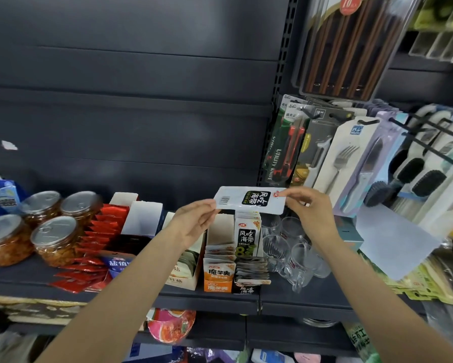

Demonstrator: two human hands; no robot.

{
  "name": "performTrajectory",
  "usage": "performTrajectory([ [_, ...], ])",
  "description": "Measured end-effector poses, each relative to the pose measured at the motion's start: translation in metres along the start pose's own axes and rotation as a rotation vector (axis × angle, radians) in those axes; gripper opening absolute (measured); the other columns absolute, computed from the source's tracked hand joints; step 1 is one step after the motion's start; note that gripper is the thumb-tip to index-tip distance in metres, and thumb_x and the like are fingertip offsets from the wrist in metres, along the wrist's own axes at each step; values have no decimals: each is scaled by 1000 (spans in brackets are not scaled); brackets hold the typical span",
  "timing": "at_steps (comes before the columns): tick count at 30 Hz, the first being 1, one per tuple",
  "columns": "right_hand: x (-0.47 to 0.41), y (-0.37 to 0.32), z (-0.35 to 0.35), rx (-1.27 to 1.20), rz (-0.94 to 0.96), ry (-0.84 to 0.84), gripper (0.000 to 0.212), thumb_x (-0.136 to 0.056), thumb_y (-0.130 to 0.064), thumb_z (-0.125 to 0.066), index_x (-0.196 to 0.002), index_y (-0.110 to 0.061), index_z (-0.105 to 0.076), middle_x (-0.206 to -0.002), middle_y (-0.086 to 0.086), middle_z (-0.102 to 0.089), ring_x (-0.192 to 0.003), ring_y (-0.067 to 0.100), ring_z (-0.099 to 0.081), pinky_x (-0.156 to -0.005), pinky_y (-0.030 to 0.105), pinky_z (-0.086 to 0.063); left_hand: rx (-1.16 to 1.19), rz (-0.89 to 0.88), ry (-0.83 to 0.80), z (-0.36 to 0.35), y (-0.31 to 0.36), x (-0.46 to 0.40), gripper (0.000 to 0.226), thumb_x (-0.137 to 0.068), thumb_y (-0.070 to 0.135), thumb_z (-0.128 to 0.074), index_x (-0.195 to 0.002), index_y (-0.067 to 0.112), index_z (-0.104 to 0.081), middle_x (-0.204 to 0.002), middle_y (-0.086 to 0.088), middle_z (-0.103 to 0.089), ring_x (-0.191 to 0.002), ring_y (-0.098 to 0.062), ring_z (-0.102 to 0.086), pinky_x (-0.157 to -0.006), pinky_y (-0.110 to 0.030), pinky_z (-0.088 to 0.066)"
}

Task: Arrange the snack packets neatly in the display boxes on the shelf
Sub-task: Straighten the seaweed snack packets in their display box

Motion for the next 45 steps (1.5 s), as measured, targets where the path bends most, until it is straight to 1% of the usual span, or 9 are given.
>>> performTrajectory([
  [5,6,42,-12,-341,-333,-18,29,-94,2,-46,-95,-15,-69,-104,8,-70,-93,17,-66,-67,19,-54,-244,-210,-72,-13,19,17,40,-89,-7,-54,-118,19,-61,-106,-7,-71,-92,-15,-66,-82,-26,-49],
  [10,7,48,-14,-291,-279,-96,36,-85,5,-59,-101,-26,-65,-99,4,-70,-93,20,-67,-85,37,-54,-604,-415,-26,-21,31,27,58,-86,-8,-58,-126,34,-53,-111,9,-65,-81,1,-64,-68,-14,-49],
  [15,8,51,-14,-305,-265,-95,43,-83,10,-59,-103,-27,-64,-101,6,-70,-94,20,-68,-81,33,-55,-633,-533,40,-21,30,34,59,-86,-10,-57,-125,34,-53,-109,9,-64,-71,2,-61,-68,-10,-49],
  [23,6,48,-24,-317,-226,-176,31,-96,-1,-45,-104,-21,-67,-100,-5,-70,-90,7,-65,-78,22,-55,-429,-300,102,4,14,24,43,-87,-8,-53,-120,18,-62,-112,-6,-66,-97,-15,-58,-81,-24,-46],
  [28,2,25,-16,150,95,-167,28,-84,-1,-63,-88,-28,-69,-106,-8,-58,-98,0,-55,-87,9,-42,-295,-216,125,11,1,22,25,-89,-2,-54,-112,2,-64,-89,-9,-67,-70,-7,-60,-64,-14,-48],
  [32,0,13,-18,321,223,-183,10,-83,-12,-67,-88,-18,-74,-98,-10,-66,-88,3,-60,-83,10,-44,-347,-171,206,19,-10,12,23,-93,13,-57,-112,1,-62,-90,-9,-71,-85,-14,-64,-80,-21,-48],
  [35,-2,10,-13,389,236,-142,7,-86,-15,-66,-88,-15,-73,-82,-9,-69,-72,4,-60,-70,6,-44,-432,-158,209,17,-15,7,32,-97,33,-49,-116,8,-53,-100,-8,-69,-93,-16,-66,-75,-18,-49],
  [41,-4,28,-3,473,176,-113,9,-87,-15,-64,-90,-11,-72,-84,-2,-71,-72,13,-62,-69,23,-48,-1294,-354,81,-5,-14,7,37,-97,21,-49,-134,15,-48,-125,-3,-59,-113,-18,-56,-92,-20,-39],
  [45,-4,41,-17,548,176,-198,11,-88,-15,-64,-92,-11,-73,-86,0,-72,-70,11,-58,-67,22,-44,-1525,-321,-27,-7,-29,5,35,-96,22,-53,-130,16,-54,-126,-4,-60,-114,-16,-56,-95,-20,-40],
])
Point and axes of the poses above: each hand's wrist, its own x-axis away from the middle knuckle, its own z-axis out of the back of the hand, y = z × x, the point moved 10 cm from there along -x, towards the middle knuckle
